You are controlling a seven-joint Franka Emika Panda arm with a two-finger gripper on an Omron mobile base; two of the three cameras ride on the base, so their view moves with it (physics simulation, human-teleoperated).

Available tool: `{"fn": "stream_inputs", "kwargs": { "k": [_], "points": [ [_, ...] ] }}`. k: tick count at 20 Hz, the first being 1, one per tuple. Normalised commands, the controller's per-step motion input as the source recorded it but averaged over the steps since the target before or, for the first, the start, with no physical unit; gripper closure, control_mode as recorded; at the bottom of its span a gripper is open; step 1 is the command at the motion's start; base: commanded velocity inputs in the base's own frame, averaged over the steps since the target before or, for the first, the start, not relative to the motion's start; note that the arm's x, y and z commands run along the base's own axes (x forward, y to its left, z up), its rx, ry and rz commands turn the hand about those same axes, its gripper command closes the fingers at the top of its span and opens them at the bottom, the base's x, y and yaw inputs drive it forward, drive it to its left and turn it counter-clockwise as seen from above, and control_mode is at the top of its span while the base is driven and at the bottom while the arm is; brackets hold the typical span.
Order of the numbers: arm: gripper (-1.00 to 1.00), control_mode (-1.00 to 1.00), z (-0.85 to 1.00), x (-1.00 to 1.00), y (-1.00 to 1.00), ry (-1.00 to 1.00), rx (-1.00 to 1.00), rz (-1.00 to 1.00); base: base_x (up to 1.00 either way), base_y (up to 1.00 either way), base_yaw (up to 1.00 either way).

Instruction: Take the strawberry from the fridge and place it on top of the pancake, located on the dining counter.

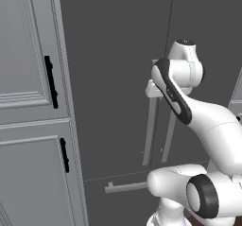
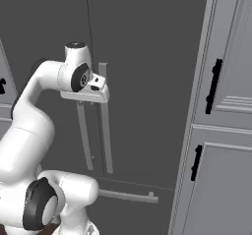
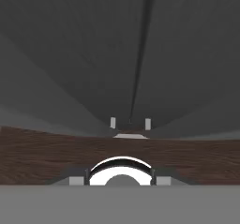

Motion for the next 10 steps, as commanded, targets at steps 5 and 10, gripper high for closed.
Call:
{"fn": "stream_inputs", "kwargs": {
  "k": [5, 10],
  "points": [
    [-1.00, 1.00, 0.00, -0.10, 0.00, 0.00, 0.00, 0.00, -0.27, -0.06, -0.02],
    [-1.00, 1.00, 0.00, 0.00, 0.00, 0.00, 0.00, 0.00, -0.86, -0.22, -0.07]
  ]
}}
